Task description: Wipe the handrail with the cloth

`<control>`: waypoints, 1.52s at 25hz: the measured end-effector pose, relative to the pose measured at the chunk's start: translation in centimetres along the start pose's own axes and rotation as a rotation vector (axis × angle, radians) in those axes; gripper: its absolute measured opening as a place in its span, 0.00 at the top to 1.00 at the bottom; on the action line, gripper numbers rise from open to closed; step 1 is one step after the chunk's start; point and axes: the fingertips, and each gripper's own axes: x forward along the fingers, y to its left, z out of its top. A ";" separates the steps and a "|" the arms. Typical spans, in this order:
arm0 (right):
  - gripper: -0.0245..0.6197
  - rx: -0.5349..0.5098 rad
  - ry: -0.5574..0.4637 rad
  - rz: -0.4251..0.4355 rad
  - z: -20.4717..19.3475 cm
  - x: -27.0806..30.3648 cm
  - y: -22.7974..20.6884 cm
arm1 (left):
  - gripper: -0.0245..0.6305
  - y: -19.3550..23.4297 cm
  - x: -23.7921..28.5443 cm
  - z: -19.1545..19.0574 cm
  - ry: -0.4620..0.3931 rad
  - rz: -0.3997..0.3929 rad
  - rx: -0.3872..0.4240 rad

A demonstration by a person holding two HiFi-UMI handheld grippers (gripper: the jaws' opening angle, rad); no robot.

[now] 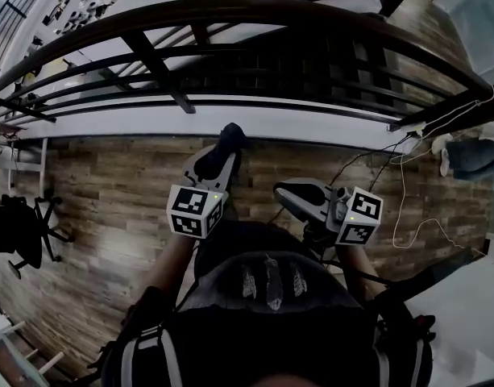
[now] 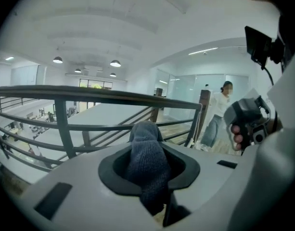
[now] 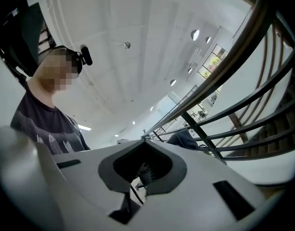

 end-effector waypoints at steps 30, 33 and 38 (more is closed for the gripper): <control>0.96 0.213 0.162 -0.349 3.8 10.6 -20.6 | 0.81 47.4 30.4 -16.8 0.636 0.642 0.014; 0.96 0.202 0.145 -0.336 3.8 8.4 -20.6 | 0.81 45.2 30.5 -16.9 0.599 0.612 -0.069; 0.96 0.188 0.119 -0.313 5.2 1.5 -21.8 | 0.82 38.1 35.2 -16.2 0.595 0.605 -0.068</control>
